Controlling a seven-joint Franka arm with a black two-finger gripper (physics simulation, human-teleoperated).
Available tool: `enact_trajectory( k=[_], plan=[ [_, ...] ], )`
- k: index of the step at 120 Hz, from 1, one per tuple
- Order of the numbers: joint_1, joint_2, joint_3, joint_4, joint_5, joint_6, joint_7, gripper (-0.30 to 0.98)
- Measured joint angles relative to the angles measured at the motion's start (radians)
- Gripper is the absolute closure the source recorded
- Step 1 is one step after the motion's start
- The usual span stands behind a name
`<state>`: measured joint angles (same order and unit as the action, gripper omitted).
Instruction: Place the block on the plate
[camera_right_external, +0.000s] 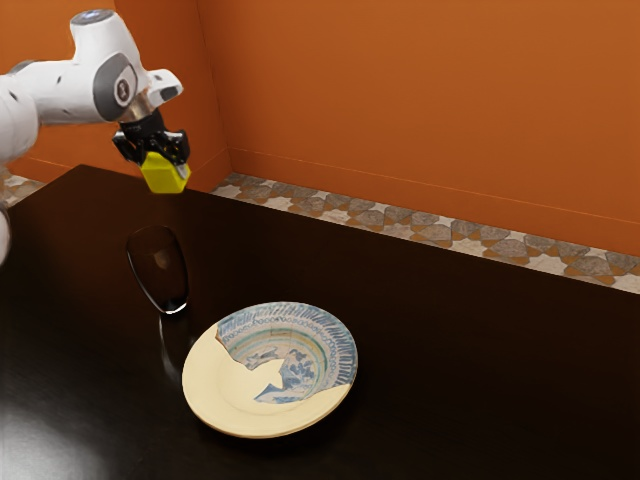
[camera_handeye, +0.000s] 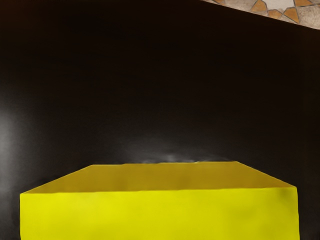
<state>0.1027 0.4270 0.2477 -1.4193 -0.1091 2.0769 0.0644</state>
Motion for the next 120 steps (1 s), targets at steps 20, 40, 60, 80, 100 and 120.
enact_trajectory(
  k=[20,40,60,80,100,120],
  plan=[
    [-0.037,-0.159,-0.169,-0.151,0.106,-0.015,-0.121,0.27],
    [-0.054,-0.269,-0.331,-0.329,0.177,-0.023,-0.296,0.26],
    [-0.093,-0.287,-0.360,-0.476,0.186,-0.004,-0.468,0.26],
    [-0.130,-0.254,-0.373,-0.543,0.180,0.046,-0.614,0.26],
    [-0.172,-0.232,-0.385,-0.582,0.142,0.084,-0.738,0.26],
    [-0.182,-0.239,-0.396,-0.634,0.099,0.114,-0.839,0.26]
  ],
)
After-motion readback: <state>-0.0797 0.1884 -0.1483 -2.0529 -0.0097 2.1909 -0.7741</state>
